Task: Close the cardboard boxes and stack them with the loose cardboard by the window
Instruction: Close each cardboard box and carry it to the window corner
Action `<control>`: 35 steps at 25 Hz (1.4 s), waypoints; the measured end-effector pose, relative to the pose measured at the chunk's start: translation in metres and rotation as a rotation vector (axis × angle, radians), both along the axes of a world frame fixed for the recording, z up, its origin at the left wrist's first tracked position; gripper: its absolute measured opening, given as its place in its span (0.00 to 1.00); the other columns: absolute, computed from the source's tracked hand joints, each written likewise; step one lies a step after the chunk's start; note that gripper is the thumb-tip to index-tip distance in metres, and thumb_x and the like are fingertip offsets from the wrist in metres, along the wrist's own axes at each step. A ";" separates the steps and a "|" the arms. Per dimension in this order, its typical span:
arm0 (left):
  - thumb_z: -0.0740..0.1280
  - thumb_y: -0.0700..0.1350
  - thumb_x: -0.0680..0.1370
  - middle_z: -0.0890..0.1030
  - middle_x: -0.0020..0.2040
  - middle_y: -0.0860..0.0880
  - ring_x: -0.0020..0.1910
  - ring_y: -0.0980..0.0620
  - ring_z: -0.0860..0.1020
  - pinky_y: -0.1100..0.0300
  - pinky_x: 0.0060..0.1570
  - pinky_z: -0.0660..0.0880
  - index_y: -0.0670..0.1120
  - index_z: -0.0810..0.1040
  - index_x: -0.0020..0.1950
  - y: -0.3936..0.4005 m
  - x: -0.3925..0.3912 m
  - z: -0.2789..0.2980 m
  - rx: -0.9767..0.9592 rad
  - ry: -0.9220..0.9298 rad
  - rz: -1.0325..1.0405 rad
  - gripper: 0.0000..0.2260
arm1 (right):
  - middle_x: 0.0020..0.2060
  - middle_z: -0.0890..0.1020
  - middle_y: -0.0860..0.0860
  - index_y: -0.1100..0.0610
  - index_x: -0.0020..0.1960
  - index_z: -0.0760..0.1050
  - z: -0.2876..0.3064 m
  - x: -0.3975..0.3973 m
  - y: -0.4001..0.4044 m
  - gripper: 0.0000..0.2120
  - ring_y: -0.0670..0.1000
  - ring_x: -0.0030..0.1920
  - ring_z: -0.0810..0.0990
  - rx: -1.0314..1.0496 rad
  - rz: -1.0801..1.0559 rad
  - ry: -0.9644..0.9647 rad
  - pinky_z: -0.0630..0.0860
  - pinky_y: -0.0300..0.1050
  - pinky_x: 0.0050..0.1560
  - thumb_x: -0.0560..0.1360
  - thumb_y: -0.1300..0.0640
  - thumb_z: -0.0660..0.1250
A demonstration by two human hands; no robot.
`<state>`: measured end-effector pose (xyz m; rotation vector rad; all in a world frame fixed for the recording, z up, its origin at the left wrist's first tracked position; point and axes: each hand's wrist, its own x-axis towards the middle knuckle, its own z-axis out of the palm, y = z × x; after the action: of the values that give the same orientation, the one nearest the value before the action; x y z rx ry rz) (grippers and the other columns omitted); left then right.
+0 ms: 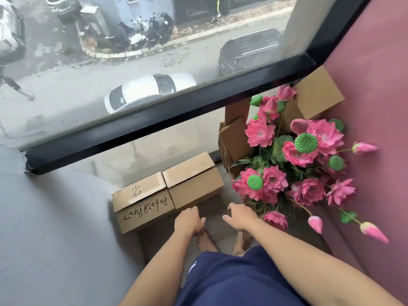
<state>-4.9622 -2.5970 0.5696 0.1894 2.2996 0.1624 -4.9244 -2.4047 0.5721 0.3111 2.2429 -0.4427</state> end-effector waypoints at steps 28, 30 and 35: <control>0.61 0.59 0.81 0.76 0.69 0.45 0.66 0.44 0.75 0.51 0.62 0.73 0.49 0.70 0.72 0.450 0.449 0.052 0.050 -0.059 -1.455 0.23 | 0.62 0.78 0.58 0.58 0.65 0.71 0.034 0.592 0.235 0.22 0.60 0.61 0.78 0.055 -1.518 0.074 0.73 0.46 0.53 0.79 0.44 0.61; 0.61 0.59 0.81 0.75 0.69 0.45 0.67 0.44 0.75 0.51 0.63 0.73 0.49 0.70 0.72 0.478 0.494 0.050 0.018 -0.060 -1.590 0.24 | 0.63 0.78 0.58 0.58 0.67 0.71 0.030 0.627 0.237 0.25 0.60 0.63 0.78 0.047 -1.653 0.064 0.74 0.47 0.57 0.79 0.42 0.61; 0.60 0.59 0.81 0.74 0.70 0.44 0.69 0.43 0.73 0.52 0.64 0.71 0.48 0.70 0.72 0.547 0.590 0.040 -0.006 -0.067 -1.844 0.23 | 0.65 0.77 0.57 0.57 0.68 0.70 0.027 0.695 0.270 0.26 0.59 0.63 0.77 0.030 -1.906 0.040 0.74 0.48 0.60 0.78 0.41 0.61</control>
<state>-4.3720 -2.0503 0.6094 2.0163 1.2560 -0.7410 -4.2290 -2.1351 0.5993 2.3941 1.2697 -1.2677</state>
